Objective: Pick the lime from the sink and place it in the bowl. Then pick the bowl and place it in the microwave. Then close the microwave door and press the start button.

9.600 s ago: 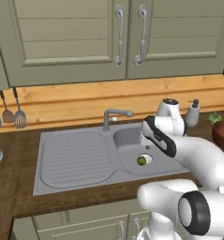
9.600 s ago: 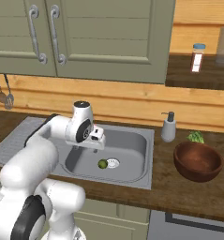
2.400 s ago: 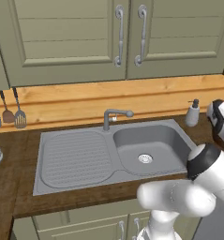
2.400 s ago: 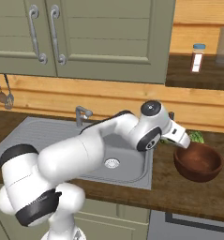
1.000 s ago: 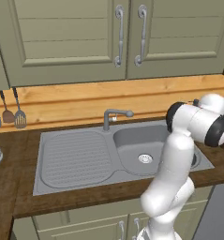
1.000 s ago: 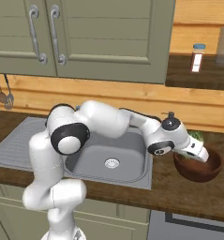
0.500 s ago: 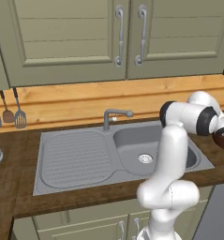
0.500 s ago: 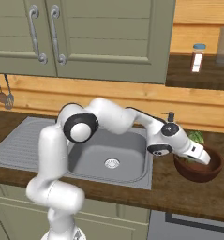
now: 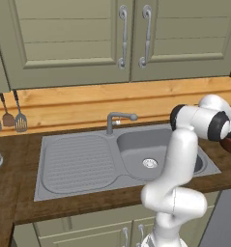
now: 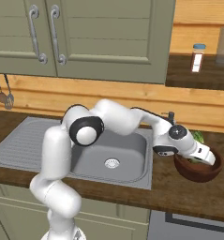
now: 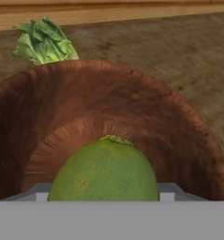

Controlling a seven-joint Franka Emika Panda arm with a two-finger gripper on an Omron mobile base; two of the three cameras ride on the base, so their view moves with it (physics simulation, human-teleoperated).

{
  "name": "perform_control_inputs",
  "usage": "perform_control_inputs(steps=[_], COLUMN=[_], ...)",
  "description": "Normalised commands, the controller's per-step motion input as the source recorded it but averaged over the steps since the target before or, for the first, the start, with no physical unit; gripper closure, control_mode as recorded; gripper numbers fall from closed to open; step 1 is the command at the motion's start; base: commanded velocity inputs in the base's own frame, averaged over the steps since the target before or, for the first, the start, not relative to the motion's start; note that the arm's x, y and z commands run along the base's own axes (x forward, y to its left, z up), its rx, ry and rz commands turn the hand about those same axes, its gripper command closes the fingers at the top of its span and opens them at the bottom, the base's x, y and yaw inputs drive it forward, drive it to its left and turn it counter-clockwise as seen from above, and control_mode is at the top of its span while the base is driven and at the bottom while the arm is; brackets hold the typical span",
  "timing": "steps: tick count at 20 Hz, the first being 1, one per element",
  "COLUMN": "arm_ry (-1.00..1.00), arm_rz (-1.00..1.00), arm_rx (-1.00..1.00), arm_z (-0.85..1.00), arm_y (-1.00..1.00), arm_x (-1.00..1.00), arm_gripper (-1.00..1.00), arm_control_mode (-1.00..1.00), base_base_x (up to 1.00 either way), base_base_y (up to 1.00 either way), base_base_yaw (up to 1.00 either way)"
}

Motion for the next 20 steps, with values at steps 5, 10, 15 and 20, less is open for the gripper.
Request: perform_control_inputs(steps=[5, 10, 15, 20], arm_ry=[0.0, 0.02, 0.0, -0.01], arm_rz=[0.05, 0.04, 0.03, 0.01], arm_rx=[0.0, 0.0, 0.0, 0.0], arm_z=[-0.02, -0.1, 0.0, 0.03], arm_y=[-0.02, -0.01, -0.03, 0.02], arm_x=[0.31, 0.26, 0.0, 0.0], arm_gripper=[1.0, -1.0, -1.0, -1.0], arm_control_mode=[-1.0, -1.0, -1.0, -1.0], base_base_x=[0.0, 0.0, 0.0, 0.0], base_base_y=[0.0, 0.0, 0.0, 0.0], base_base_yaw=[0.0, 0.0, 0.0, 0.0])
